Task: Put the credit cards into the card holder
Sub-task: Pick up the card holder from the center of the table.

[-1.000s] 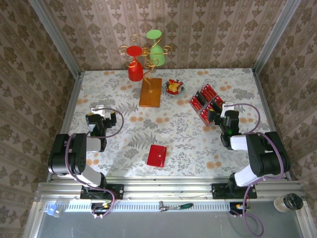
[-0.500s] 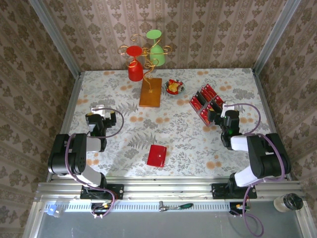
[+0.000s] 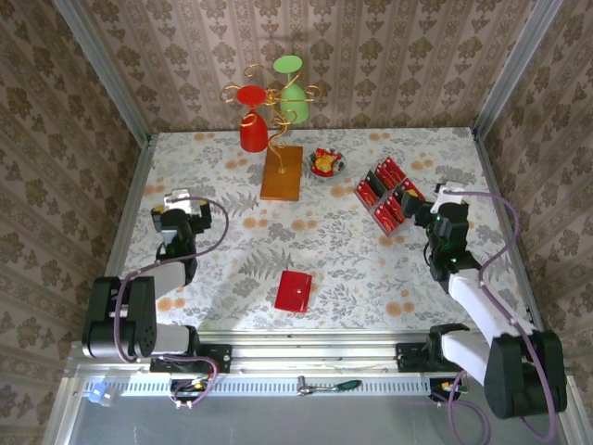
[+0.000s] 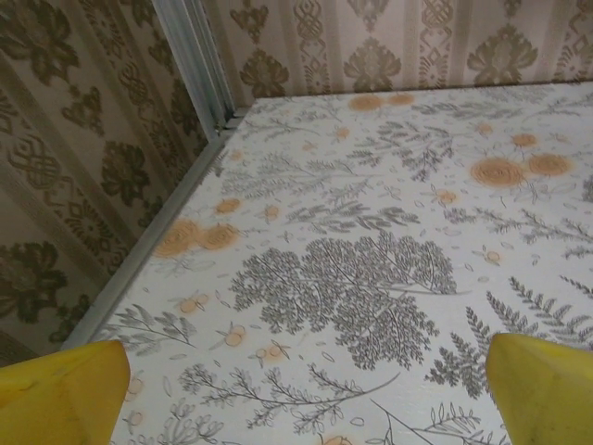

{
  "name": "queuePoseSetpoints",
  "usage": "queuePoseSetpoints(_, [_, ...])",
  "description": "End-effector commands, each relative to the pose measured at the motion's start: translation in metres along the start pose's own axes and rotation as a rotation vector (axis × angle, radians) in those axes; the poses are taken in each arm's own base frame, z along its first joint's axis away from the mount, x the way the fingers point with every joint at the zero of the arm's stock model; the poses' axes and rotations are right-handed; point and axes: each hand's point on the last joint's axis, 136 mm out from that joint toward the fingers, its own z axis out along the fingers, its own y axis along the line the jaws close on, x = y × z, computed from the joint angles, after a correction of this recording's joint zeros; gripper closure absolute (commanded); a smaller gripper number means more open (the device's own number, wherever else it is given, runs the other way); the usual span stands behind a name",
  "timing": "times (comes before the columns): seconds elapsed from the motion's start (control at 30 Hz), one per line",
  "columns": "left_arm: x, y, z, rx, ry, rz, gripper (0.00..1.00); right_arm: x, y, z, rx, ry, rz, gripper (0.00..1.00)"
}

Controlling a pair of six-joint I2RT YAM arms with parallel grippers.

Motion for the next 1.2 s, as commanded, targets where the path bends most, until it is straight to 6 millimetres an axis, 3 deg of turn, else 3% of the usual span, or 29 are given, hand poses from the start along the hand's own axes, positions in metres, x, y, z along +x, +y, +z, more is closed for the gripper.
queuePoseSetpoints(0.0, [-0.029,0.008,-0.008,-0.055,-0.023,-0.032,0.0,-0.01,-0.026,-0.022,0.138,0.036,0.247,0.0])
queuePoseSetpoints(0.13, [-0.055,0.004,-0.021,-0.055,0.012,-0.103,0.0,-0.027,-0.016,-0.044,0.038,0.003,0.354,0.0])
queuePoseSetpoints(0.2, [-0.064,-0.002,-0.031,-0.029,0.049,-0.154,0.0,-0.03,0.005,-0.052,-0.08,0.042,0.355,0.0])
queuePoseSetpoints(0.3, [-0.058,-0.018,-0.05,0.04,0.149,-0.233,0.0,-0.02,0.037,-0.059,-0.245,0.169,0.373,0.01])
queuePoseSetpoints(0.47, [-0.027,-0.058,-0.082,0.161,0.327,-0.299,0.0,0.032,0.092,-0.077,-0.469,0.43,0.451,0.23])
queuePoseSetpoints(0.63, [0.006,-0.102,-0.117,0.253,0.435,-0.191,0.0,0.101,0.144,-0.112,-0.552,0.639,0.412,0.31])
queuePoseSetpoints(0.8, [0.03,-0.126,-0.136,0.272,0.466,-0.086,0.0,0.16,0.188,-0.146,-0.613,0.79,0.396,0.42])
queuePoseSetpoints(0.97, [0.047,-0.141,-0.141,0.267,0.498,0.006,0.0,0.193,0.219,-0.164,-0.635,0.884,0.343,0.47])
queuePoseSetpoints(1.17, [0.062,-0.147,-0.152,0.242,0.541,0.159,0.0,0.206,0.245,-0.168,-0.675,0.925,0.342,0.53])
